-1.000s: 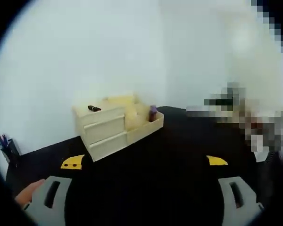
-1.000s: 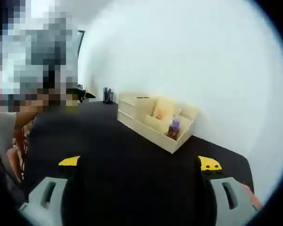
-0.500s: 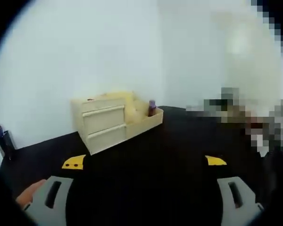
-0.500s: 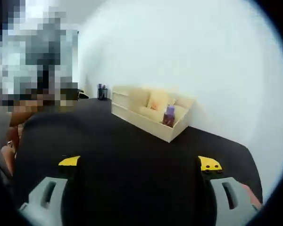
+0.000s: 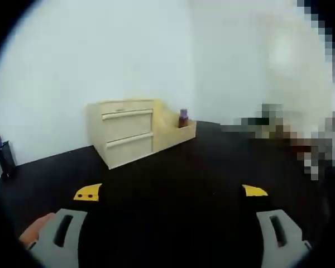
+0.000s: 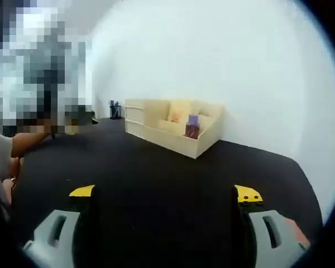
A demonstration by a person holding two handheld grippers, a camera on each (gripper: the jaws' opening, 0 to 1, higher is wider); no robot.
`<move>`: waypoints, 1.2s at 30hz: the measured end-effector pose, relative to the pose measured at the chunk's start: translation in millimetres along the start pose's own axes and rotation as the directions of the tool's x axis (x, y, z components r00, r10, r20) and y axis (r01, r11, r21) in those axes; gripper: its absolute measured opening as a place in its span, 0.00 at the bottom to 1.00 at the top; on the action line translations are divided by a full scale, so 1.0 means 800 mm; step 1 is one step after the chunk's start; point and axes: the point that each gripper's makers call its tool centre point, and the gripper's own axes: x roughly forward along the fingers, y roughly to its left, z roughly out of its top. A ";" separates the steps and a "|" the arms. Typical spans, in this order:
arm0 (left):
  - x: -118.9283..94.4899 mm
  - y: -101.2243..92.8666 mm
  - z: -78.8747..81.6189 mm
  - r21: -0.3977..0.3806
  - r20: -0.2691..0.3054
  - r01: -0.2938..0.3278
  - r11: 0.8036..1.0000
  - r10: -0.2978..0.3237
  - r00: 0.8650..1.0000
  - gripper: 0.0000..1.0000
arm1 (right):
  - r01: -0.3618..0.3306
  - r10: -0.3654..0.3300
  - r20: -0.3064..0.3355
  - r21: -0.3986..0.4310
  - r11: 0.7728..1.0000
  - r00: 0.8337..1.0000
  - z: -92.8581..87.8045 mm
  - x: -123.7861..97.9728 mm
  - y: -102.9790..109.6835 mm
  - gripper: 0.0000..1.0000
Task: Open the drawer, pick up the cosmetic bottles from the table one by one, place them into the drawer, release the gripper, close the drawer, and move the gripper away
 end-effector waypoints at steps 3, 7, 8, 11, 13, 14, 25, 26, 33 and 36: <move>0.000 0.005 -0.004 -0.002 0.007 -0.003 1.000 0.003 1.000 0.91 | -0.002 0.002 0.038 0.013 1.000 0.999 -0.001 0.001 -0.002 0.91; -0.001 0.008 -0.012 -0.022 0.016 0.007 1.000 -0.006 1.000 0.89 | -0.005 0.004 0.051 0.022 1.000 0.999 -0.007 0.002 -0.004 0.90; -0.002 0.006 -0.011 -0.042 0.031 0.019 0.999 -0.017 0.999 0.89 | -0.005 0.003 0.053 0.032 0.999 0.999 -0.009 0.002 -0.006 0.90; -0.003 0.008 -0.014 -0.057 0.039 0.024 0.998 -0.022 0.999 0.90 | -0.003 0.000 0.047 0.053 0.999 0.999 -0.018 0.008 -0.015 0.90; -0.003 0.009 -0.023 -0.049 0.020 0.016 0.999 -0.015 1.000 0.90 | -0.001 -0.002 0.038 0.061 0.998 0.999 -0.024 0.012 -0.023 0.90; -0.003 0.008 -0.026 -0.048 0.013 0.019 0.999 -0.018 1.000 0.90 | 0.008 -0.010 0.024 0.079 0.997 1.000 -0.029 0.013 -0.028 0.90; 0.001 0.006 -0.026 -0.063 0.044 0.010 0.998 -0.007 0.999 0.94 | 0.011 -0.013 0.025 0.060 0.998 1.000 -0.041 0.022 -0.041 0.86; 0.001 0.006 -0.025 -0.063 0.048 0.010 0.998 -0.007 0.999 0.94 | 0.022 -0.023 0.015 0.049 0.999 1.000 -0.044 0.023 -0.044 0.86; -0.001 0.006 -0.020 -0.073 0.072 0.014 0.997 -0.009 0.997 0.94 | 0.008 -0.010 0.034 0.060 0.998 0.999 -0.040 0.020 -0.044 0.85; -0.003 0.006 -0.014 -0.088 0.096 0.018 0.996 -0.010 0.995 0.95 | 0.006 -0.008 0.043 0.061 0.998 0.999 -0.038 0.019 -0.042 0.85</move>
